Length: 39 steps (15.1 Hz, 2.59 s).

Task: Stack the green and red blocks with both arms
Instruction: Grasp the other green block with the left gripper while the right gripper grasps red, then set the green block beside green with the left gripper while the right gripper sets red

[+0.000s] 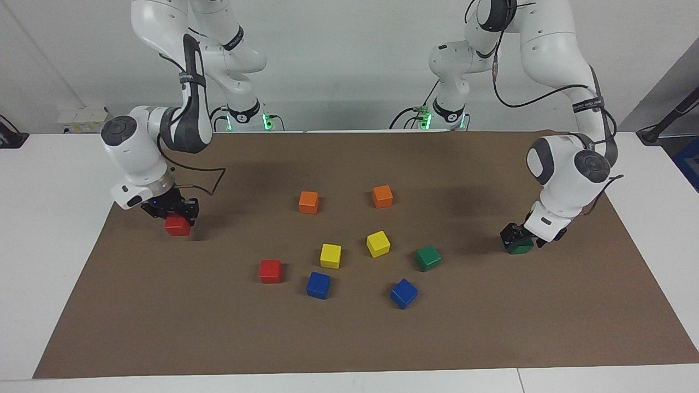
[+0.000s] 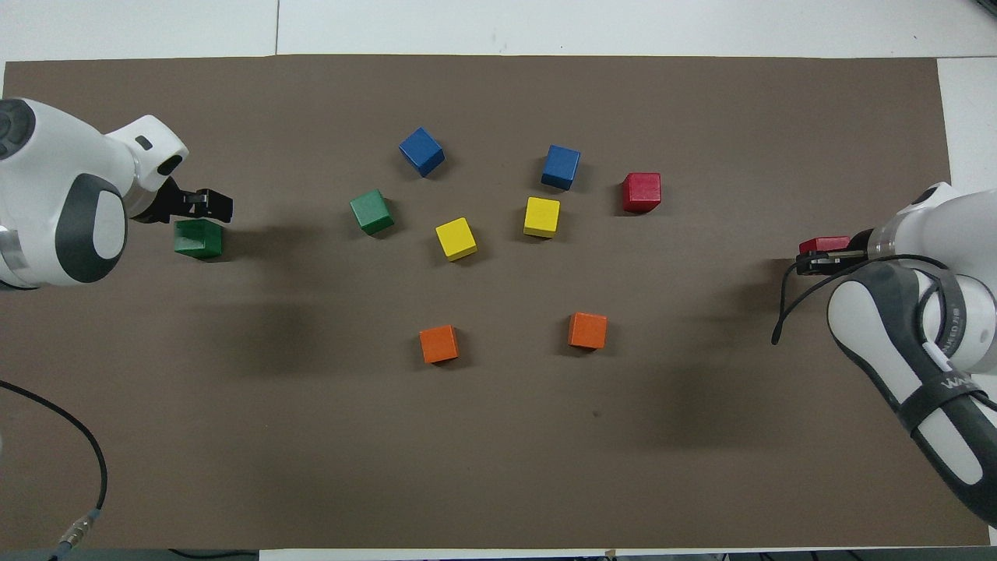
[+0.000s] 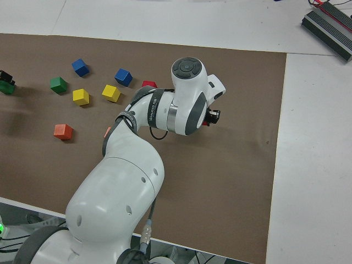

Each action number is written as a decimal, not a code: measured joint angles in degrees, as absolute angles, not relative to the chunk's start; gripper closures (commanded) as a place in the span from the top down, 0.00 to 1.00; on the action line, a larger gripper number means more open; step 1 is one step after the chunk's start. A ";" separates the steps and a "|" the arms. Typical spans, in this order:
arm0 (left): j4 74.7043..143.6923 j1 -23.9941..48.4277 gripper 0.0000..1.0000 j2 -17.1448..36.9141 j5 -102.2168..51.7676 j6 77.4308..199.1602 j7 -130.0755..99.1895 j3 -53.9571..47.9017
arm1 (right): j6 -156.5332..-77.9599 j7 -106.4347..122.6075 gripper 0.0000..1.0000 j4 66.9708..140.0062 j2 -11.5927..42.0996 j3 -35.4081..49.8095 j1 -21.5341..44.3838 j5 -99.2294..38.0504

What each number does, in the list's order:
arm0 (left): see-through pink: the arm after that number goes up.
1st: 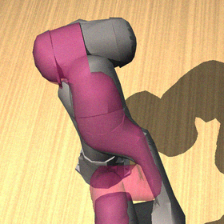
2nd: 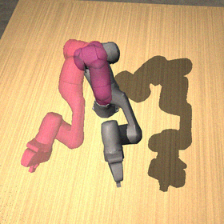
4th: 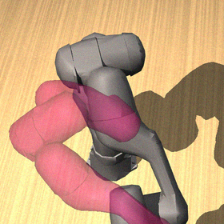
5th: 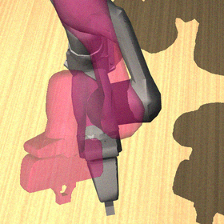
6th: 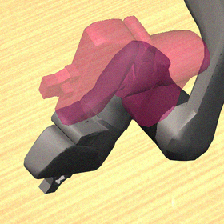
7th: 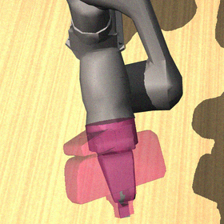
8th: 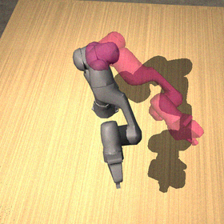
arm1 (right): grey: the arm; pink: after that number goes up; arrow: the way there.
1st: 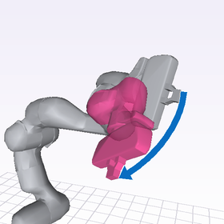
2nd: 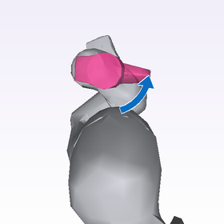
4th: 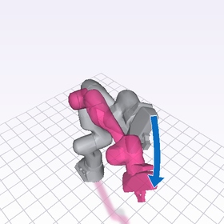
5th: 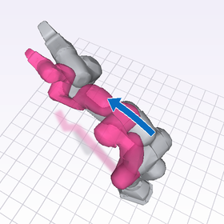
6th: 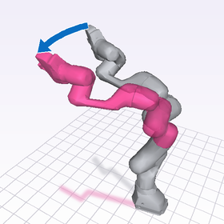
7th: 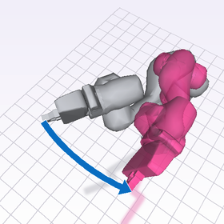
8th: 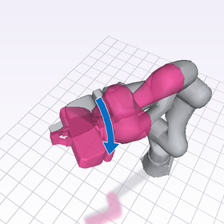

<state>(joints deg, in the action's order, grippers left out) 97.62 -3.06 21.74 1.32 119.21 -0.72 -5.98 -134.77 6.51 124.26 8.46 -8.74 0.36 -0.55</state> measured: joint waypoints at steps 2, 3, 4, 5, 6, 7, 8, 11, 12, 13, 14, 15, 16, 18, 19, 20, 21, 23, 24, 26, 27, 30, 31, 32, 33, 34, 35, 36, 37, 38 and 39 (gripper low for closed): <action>89.62 2.11 1.00 22.36 0.35 111.37 -12.59 -6.30 | -138.32 6.52 0.00 124.48 11.07 -8.49 0.41 -0.53; 87.11 5.08 1.00 22.94 0.35 110.28 -18.59 -6.44 | -140.11 6.52 0.00 124.48 12.46 -8.37 0.43 -0.53; 85.75 8.17 1.00 23.70 0.35 110.67 -23.86 -6.49 | -141.40 6.52 0.00 124.46 13.73 -8.23 0.46 -0.53; 85.39 10.99 1.00 24.53 0.59 111.88 -28.92 -6.47 | -141.85 6.52 0.36 124.19 14.03 -8.18 0.52 -0.51; 85.75 12.94 1.00 25.48 1.61 114.04 -33.73 -6.46 | -141.85 6.52 0.99 124.13 14.11 -8.14 0.55 -0.51; 86.94 14.56 1.00 26.57 3.85 117.48 -38.31 -6.43 | -141.81 6.49 1.00 124.08 14.21 -8.10 0.58 -0.51; 88.55 15.80 1.00 27.56 6.10 121.14 -41.60 -6.43 | -141.29 6.45 1.00 123.85 14.23 -8.08 0.63 -0.51; 91.09 16.46 1.00 29.32 7.76 125.50 -44.12 -6.09 | -130.97 6.11 1.00 118.07 14.05 -8.06 1.67 -0.50; 91.47 16.27 1.00 29.32 7.76 125.74 -44.18 -5.87 | -126.07 5.91 1.00 114.52 13.88 -8.05 2.41 -0.49; 91.95 16.05 1.00 29.30 7.76 126.10 -44.53 -5.74 | -121.79 5.16 1.00 110.91 13.72 -8.05 3.25 -0.38; 92.92 15.92 1.00 29.23 7.76 127.01 -45.91 -5.62 | -118.33 3.74 1.00 107.45 13.64 -8.04 4.28 -0.02; 94.78 15.89 1.00 29.12 7.77 129.35 -48.41 -5.58 | -115.79 1.28 1.00 104.09 13.70 -8.03 5.80 0.59; 97.19 15.98 1.00 29.02 7.78 132.78 -50.91 -5.61 | -114.54 -2.15 1.00 101.33 14.16 -7.99 7.78 1.23; 100.76 16.16 1.00 28.86 7.79 137.13 -53.32 -5.77 | -113.75 -8.33 1.00 97.27 16.36 -7.88 11.77 1.36; 101.70 16.19 1.00 28.73 7.79 137.98 -53.83 -5.85 | -113.71 -11.46 1.00 95.09 18.39 -7.74 13.63 1.36; 102.00 16.19 0.90 28.61 7.79 138.21 -54.02 -5.88 | -113.72 -13.94 1.00 93.05 20.66 -7.62 14.84 1.32; 102.06 16.19 0.43 28.46 7.79 138.24 -54.08 -5.87 | -113.79 -15.84 1.00 91.06 23.11 -7.50 15.65 1.22; 102.09 16.19 0.00 28.06 7.81 137.63 -54.15 -5.89 | -114.60 -17.80 1.00 87.12 27.94 -7.36 16.98 0.60; 101.97 16.21 0.00 27.74 7.85 136.50 -54.15 -5.94 | -115.01 -18.36 1.00 85.14 30.07 -7.35 17.63 0.35; 100.27 16.74 0.00 27.15 7.92 132.06 -54.14 -6.12 | -115.33 -18.81 1.00 82.00 33.04 -7.35 18.31 0.26; 98.00 17.16 0.00 27.03 8.04 128.20 -54.03 -6.16 | -115.98 -18.82 1.00 81.01 33.95 -7.33 18.48 0.20; 90.67 16.16 0.00 25.75 8.73 115.00 -42.61 -5.55 | -119.73 -19.00 1.00 80.30 35.41 -7.32 19.02 0.00; 89.77 14.08 0.00 24.40 8.73 111.90 -35.35 -5.18 | -121.18 -19.04 1.00 80.40 35.77 -7.31 19.18 -0.07; 89.62 10.95 0.00 22.80 8.74 109.84 -28.09 -4.97 | -122.32 -19.07 1.00 80.67 36.14 -7.29 19.30 -0.13; 89.78 7.19 0.00 21.35 8.73 108.58 -20.78 -4.90 | -123.33 -19.08 1.00 81.12 36.47 -7.27 19.37 -0.20; 90.18 3.51 0.00 20.31 8.68 108.17 -14.12 -4.89 | -124.42 -19.08 1.00 81.78 36.76 -7.24 19.41 -0.27; 90.93 0.34 0.00 19.69 8.22 108.54 -8.66 -4.89 | -125.56 -19.08 1.00 82.64 36.95 -7.23 19.51 -0.38; 92.02 -2.09 0.00 19.45 7.62 109.82 -4.56 -4.92 | -126.45 -19.08 1.00 83.52 37.05 -7.22 19.67 -0.46; 93.46 -3.67 0.00 19.43 7.40 111.87 -1.60 -4.96 | -127.00 -19.09 1.00 84.28 37.11 -7.22 19.84 -0.53; 95.19 -4.51 0.00 19.45 7.33 114.43 0.92 -4.97 | -127.32 -19.09 0.87 84.83 37.15 -7.22 19.98 -0.56; 96.76 -4.81 0.00 19.50 7.31 116.62 2.69 -5.04 | -127.72 -19.09 0.43 85.32 37.15 -7.22 20.05 -0.56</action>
